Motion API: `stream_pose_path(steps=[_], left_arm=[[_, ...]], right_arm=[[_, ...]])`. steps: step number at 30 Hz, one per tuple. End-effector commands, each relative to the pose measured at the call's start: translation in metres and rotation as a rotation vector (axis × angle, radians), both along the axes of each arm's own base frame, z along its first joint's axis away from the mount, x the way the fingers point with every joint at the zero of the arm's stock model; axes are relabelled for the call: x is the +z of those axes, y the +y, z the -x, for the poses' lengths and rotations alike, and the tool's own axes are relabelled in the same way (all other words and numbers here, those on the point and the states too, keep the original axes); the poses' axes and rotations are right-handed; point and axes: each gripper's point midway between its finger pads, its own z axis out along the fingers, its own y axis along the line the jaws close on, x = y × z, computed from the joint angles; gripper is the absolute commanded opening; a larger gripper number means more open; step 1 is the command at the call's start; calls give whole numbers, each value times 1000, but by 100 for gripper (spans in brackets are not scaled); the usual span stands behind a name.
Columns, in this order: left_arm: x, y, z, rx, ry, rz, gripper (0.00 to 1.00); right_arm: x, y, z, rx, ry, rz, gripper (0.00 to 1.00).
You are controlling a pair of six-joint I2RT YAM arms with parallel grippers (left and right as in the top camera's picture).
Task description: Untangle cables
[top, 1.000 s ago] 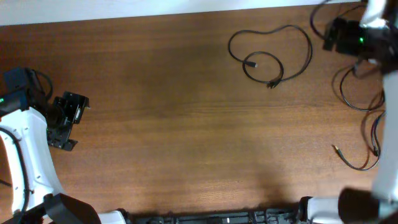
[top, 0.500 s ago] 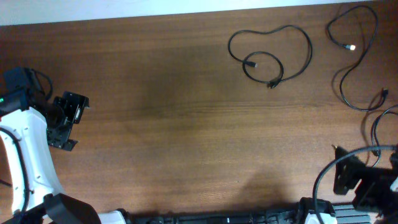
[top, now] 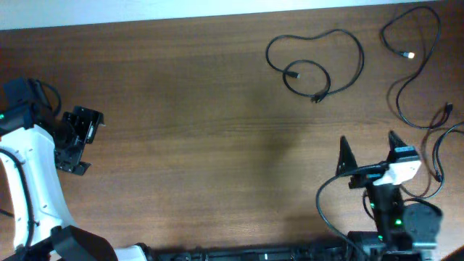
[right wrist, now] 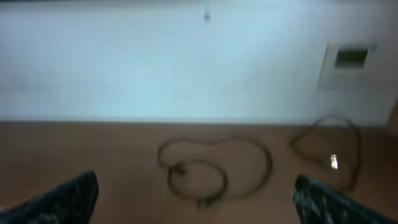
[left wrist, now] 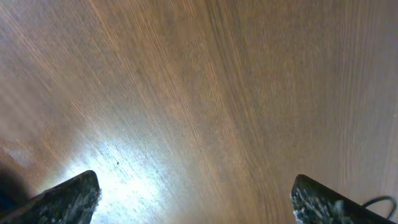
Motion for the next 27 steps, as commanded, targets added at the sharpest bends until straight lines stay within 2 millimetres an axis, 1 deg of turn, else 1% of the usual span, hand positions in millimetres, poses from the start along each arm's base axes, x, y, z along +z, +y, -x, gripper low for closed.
stream_pose_path(steps=[1, 6, 8, 12, 17, 18, 20, 27], left_arm=[[9, 2, 0, -7, -29, -17, 99], [9, 2, 0, -7, -29, -18, 99], [9, 2, 0, -7, -29, -18, 99], [9, 2, 0, -7, -29, -18, 99], [9, 2, 0, -6, -28, -18, 99], [9, 2, 0, -7, -29, -18, 99], [9, 2, 0, -7, -29, -17, 99], [9, 2, 0, -7, -29, -18, 99]], right_arm=[[-38, 3, -9, 21, -21, 2, 99], [-81, -2, -22, -2, 8, 18, 99], [-92, -6, -24, -27, 32, 17, 99], [-101, -8, -23, -33, 67, 47, 99], [-101, -8, -23, -33, 67, 47, 98], [-101, -9, -23, -42, 67, 48, 99], [-103, -25, -23, -137, 80, 45, 99], [-104, -26, -23, -139, 81, 43, 98]])
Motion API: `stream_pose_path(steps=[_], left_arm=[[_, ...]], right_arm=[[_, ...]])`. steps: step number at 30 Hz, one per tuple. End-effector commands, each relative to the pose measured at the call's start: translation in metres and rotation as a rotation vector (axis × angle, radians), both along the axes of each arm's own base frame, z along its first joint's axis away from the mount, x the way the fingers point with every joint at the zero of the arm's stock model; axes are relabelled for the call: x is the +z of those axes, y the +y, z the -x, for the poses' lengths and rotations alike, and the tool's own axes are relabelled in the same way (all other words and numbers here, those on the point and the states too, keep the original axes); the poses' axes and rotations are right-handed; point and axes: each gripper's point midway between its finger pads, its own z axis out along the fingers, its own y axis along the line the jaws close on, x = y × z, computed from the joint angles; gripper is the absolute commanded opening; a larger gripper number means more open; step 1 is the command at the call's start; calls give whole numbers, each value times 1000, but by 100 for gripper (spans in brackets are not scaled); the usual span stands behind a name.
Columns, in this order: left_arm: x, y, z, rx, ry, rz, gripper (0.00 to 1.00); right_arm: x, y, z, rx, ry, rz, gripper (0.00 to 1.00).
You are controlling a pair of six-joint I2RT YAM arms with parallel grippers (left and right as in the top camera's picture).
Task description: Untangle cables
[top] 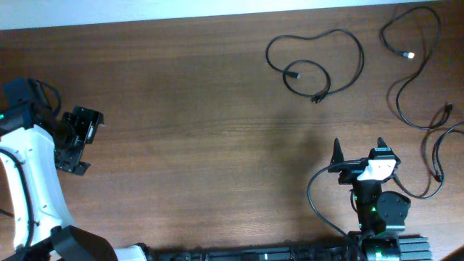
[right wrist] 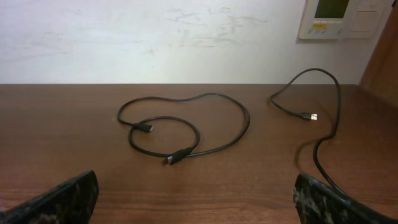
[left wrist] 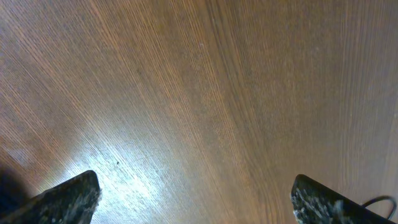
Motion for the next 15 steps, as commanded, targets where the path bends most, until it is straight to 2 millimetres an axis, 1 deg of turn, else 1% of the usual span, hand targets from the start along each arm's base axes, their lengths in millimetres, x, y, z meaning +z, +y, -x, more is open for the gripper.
stream_pose_path(steps=[1, 11, 13, 14, 15], left_arm=[[9, 2, 0, -7, -29, -16, 99], [9, 2, 0, -7, -30, -17, 99], [13, 0, 0, -15, -40, -26, 99], [16, 6, 3, -16, -26, -92, 98], [25, 7, 7, -35, -30, -176, 99]], right_arm=[[-2, -2, 1, -15, 2, 1, 99], [-2, -2, 1, -15, 2, 1, 99], [-2, -2, 1, -15, 2, 1, 98], [-2, -2, 1, -16, 2, 1, 98], [-2, -2, 1, -15, 2, 1, 98]])
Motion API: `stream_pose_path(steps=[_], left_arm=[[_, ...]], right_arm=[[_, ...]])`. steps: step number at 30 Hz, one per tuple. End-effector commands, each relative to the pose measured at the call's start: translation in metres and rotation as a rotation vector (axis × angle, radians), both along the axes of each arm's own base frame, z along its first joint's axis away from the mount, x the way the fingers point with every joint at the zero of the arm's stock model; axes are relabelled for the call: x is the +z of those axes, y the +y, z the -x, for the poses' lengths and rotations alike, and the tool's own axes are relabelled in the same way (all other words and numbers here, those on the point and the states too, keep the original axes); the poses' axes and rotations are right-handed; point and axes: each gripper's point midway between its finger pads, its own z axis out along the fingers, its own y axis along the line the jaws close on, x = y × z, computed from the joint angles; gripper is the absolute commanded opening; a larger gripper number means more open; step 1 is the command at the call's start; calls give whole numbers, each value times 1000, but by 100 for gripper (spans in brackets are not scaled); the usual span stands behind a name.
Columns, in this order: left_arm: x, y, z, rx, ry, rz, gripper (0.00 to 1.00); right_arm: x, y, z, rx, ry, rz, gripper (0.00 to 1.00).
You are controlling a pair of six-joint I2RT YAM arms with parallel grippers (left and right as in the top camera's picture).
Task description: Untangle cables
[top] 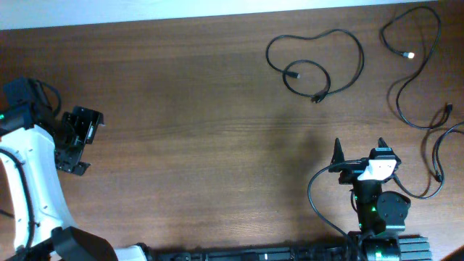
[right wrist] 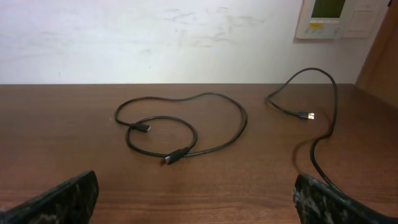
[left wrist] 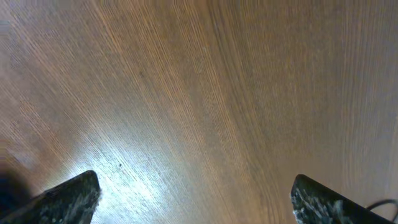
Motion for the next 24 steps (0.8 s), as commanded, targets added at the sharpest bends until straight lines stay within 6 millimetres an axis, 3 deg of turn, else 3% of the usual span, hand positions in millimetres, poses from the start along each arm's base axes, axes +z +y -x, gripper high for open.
stream_pose_path(steps=[1, 5, 7, 10, 12, 19, 22, 24], left_arm=[[38, -4, 0, -72, -90, -196, 99], [103, -42, -9, -201, -371, -440, 98], [124, -67, 16, -267, -518, -534, 99], [100, -72, 59, -274, -623, -533, 99], [74, -69, 73, -247, -704, -538, 99], [39, -98, 47, -528, -1190, -742, 99], [17, -108, 42, -639, -1266, -831, 99], [-6, -104, 42, -658, -1213, -827, 99]], right_arm=[[-2, -1, 0, -8, 1, 1, 98], [-2, -1, 0, -8, 1, 1, 99], [-2, -1, 0, -8, 1, 1, 98], [-2, -1, 0, -8, 1, 1, 99], [-2, -1, 0, -8, 1, 1, 98], [-2, -1, 0, -8, 1, 1, 99], [-2, -1, 0, -8, 1, 1, 99], [-2, -1, 0, -8, 1, 1, 98]])
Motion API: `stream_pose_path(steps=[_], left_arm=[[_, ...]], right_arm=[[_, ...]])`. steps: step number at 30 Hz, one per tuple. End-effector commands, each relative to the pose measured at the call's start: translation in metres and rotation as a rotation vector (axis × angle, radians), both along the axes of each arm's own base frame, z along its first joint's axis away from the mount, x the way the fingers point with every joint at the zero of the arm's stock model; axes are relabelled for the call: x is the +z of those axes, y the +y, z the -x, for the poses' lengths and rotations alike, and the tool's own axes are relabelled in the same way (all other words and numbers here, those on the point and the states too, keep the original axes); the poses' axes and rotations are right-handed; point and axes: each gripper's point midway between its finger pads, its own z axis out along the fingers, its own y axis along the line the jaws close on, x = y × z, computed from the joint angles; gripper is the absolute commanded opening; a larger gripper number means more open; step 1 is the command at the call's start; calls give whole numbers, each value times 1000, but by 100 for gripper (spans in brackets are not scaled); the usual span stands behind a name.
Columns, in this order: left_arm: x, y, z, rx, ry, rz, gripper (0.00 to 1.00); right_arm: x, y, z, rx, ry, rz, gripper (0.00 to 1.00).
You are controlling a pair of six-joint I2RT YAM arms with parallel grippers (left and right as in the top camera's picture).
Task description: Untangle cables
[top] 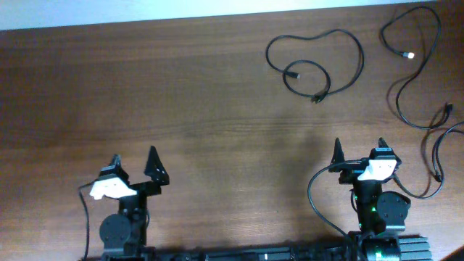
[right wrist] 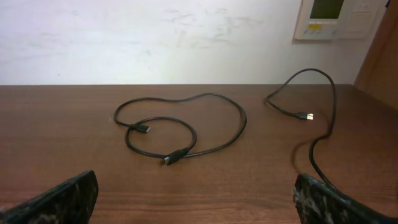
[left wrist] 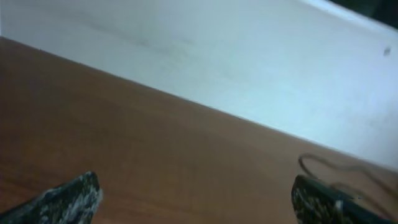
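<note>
Three black cables lie apart at the table's far right. A looped cable (top: 317, 97) lies at the back, right of centre, and shows ahead in the right wrist view (right wrist: 177, 155). A second cable (top: 409, 54) with a pale plug (right wrist: 303, 116) snakes along the back right corner. Part of a third cable (top: 436, 156) curves at the right edge. My right gripper (top: 359, 154) (right wrist: 196, 205) stands open at the front edge, nothing between its fingers. My left gripper (top: 133, 161) (left wrist: 196, 202) stands open at the front left, also holding nothing. Its blurred view shows only a faint cable (left wrist: 336, 174).
A bare brown wooden table (top: 181, 87) stretches from left to centre. A white wall (right wrist: 155, 37) rises behind the table, with a wall panel (right wrist: 329, 18) at its right. Each arm's own lead hangs by its base at the front edge.
My left arm has moved from the table's far left edge, where its camera looked down at the wood, to the front edge left of centre, now facing the wall. The right arm has not moved.
At first my left gripper hung open over the far left and my right gripper stood open at the front right, its view blurred. The right gripper then stood slightly further left, steady, facing the cables. The left gripper stayed put until now, at the front edge.
</note>
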Motion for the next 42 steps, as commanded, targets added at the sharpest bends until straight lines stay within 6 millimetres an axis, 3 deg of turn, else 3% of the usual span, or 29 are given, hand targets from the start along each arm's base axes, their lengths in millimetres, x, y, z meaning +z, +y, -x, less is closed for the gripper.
stream_pose_path(steps=[1, 7, 10, 14, 42], left_arm=[[-25, -3, 0, -37, 52, -99, 99], [-24, -4, 0, -50, 50, -171, 99], [-24, -15, 1, -101, 43, -176, 99], [-24, -20, 1, -128, 37, -327, 98], [-23, -19, 1, -121, 36, -327, 99]], right_arm=[[-2, 0, 0, -5, 3, 0, 98], [-2, 0, 0, -4, 3, 0, 99], [-2, 0, 0, -4, 4, 0, 98], [-2, 0, 0, -5, 3, 0, 98], [-2, 0, 0, -4, 3, 0, 98]])
